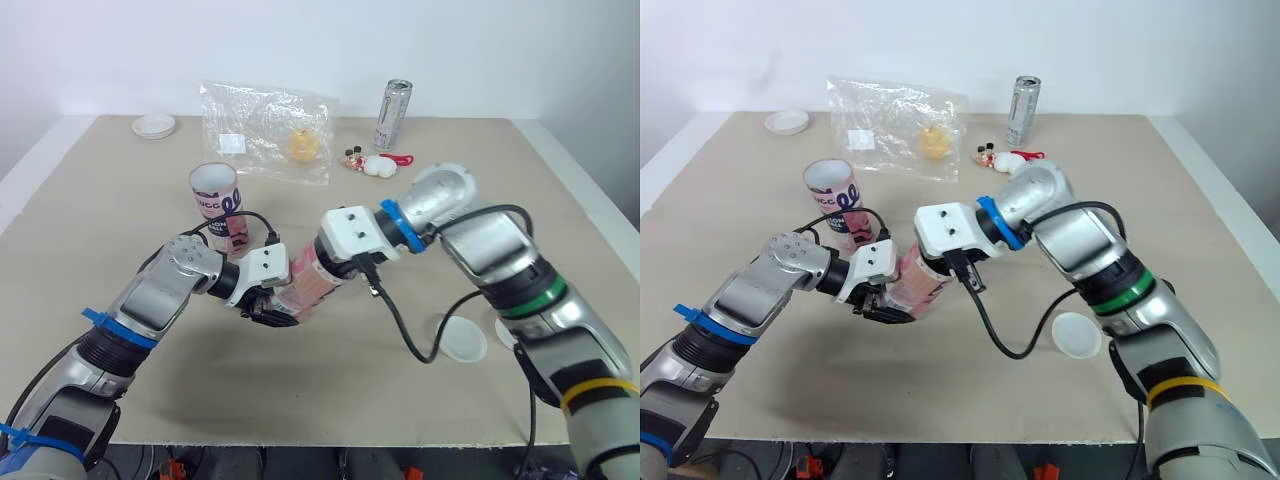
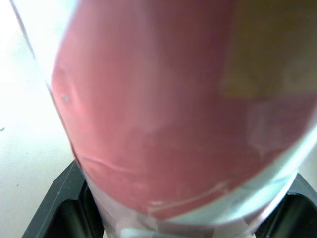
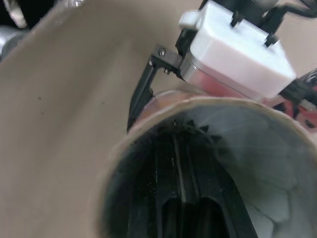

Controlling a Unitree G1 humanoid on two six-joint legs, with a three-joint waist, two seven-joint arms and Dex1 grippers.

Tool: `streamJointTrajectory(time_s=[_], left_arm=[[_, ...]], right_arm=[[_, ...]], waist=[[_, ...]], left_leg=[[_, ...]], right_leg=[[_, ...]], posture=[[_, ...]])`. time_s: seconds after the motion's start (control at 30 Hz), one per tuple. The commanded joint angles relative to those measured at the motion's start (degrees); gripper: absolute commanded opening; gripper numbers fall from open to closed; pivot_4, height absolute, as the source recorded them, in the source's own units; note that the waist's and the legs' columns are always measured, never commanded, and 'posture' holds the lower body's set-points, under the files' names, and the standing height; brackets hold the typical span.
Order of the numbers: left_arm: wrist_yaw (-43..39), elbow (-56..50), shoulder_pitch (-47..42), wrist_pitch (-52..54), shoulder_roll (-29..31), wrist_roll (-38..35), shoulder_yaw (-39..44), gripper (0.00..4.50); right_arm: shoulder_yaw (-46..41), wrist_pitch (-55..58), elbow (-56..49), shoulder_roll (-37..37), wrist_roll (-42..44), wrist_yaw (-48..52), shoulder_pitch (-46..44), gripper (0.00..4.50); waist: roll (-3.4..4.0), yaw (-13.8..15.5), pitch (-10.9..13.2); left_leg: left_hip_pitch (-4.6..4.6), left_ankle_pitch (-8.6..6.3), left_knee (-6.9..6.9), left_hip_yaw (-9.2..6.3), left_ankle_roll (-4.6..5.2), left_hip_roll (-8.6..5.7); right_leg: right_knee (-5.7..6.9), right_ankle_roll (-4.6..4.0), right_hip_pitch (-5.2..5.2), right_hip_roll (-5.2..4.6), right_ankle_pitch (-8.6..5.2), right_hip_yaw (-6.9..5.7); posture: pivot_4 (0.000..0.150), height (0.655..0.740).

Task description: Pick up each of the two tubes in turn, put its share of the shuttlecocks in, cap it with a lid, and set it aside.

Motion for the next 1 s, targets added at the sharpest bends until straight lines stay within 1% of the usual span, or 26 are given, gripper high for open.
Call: streamJointTrajectory(time_s=[0.03, 0.23, 0.4, 0.6, 0.67, 0.83, 0.9, 0.93, 1.0], left_arm=[[0.24, -1.80, -0.25, 0.42, -0.84, -0.34, -0.58, 3.09], [0.63, -2.17, 0.34, 0.93, -0.70, -0.60, -0.07, 3.09], [1.00, -2.74, 1.41, 1.75, -0.69, -1.27, 0.65, 3.09], [2.35, -1.93, 4.13, 0.70, -1.21, -2.08, 2.46, 3.09], [3.04, -0.96, 5.31, -1.11, -1.06, -1.85, 3.02, 3.09], [5.45, 1.79, 7.38, -6.65, -1.95, -1.29, 4.56, 3.09], [6.28, 2.85, 7.87, -8.54, -2.63, -1.19, 5.08, 3.09], [6.41, 3.19, 8.01, -9.29, -2.80, -1.17, 5.20, 3.09], [7.57, 3.78, 8.41, -11.00, -4.06, -1.57, 5.98, 3.09]], right_arm=[[2.69, -6.04, 5.48, 3.33, -4.36, 2.49, -3.36, 0.06], [4.02, -10.52, 10.00, 6.71, -6.77, 6.15, -4.42, 0.06], [-0.77, -6.41, 10.04, 7.69, -3.20, 7.08, -6.10, 0.06], [-9.66, 3.73, 6.02, 3.12, 5.30, 9.02, -6.81, 0.06], [-12.40, 6.84, 3.76, -0.07, 7.87, 9.23, -5.91, 0.06], [-19.90, 15.22, -2.73, -6.85, 14.22, 5.57, -1.57, 0.06], [-22.04, 18.52, -5.75, -8.38, 16.69, 4.49, 0.67, 0.06], [-22.55, 19.58, -7.01, -8.70, 17.59, 3.95, 1.57, 0.06], [-24.76, 23.04, -11.25, -10.48, 19.70, 1.41, 5.62, 0.06]], waist=[[0.00, 0.00, 0.00], [0.00, -0.06, -0.01], [0.01, -0.11, -0.02], [0.03, 0.07, 0.00], [0.03, 0.13, 0.00], [0.02, 0.13, 0.00], [0.02, 0.11, 0.00], [0.02, 0.08, 0.00], [0.03, 0.14, 0.00]], left_leg=[[0.01, 0.00, 0.00, -0.01, 0.00, 0.01], [0.21, 0.01, -0.01, -0.02, -0.01, 0.06], [0.28, 0.05, -0.01, -0.02, -0.05, 0.15], [0.09, 0.06, -0.01, -0.08, -0.07, 0.13], [0.06, 0.05, -0.02, -0.09, -0.10, 0.11], [0.05, 0.03, -0.08, -0.08, -0.11, 0.02], [0.10, 0.03, -0.09, -0.08, -0.10, 0.02], [0.11, 0.04, -0.09, -0.08, -0.10, 0.02], [0.13, 0.06, -0.06, -0.07, -0.08, 0.04]], right_leg=[[0.01, -0.01, 0.00, 0.01, 0.01, -0.01], [0.06, -0.08, 0.14, 0.08, 0.05, -0.03], [0.09, -0.18, 0.15, 0.18, 0.13, -0.03], [0.10, -0.22, 0.06, 0.16, 0.12, -0.03], [0.09, -0.41, 0.05, 0.12, 0.20, -0.05], [0.01, -0.43, 0.07, 0.00, 0.17, -0.06], [0.02, -0.35, 0.09, 0.01, 0.14, -0.06], [0.02, -0.13, 0.09, 0.02, 0.03, -0.06], [0.04, -0.10, 0.09, 0.03, 0.07, -0.05]], posture=[[0.150, 0.7400], [0.150, 0.7400], [0.150, 0.7400], [0.150, 0.7400], [0.150, 0.7400], [0.150, 0.7400], [0.150, 0.7400], [0.150, 0.7400], [0.150, 0.7400]])
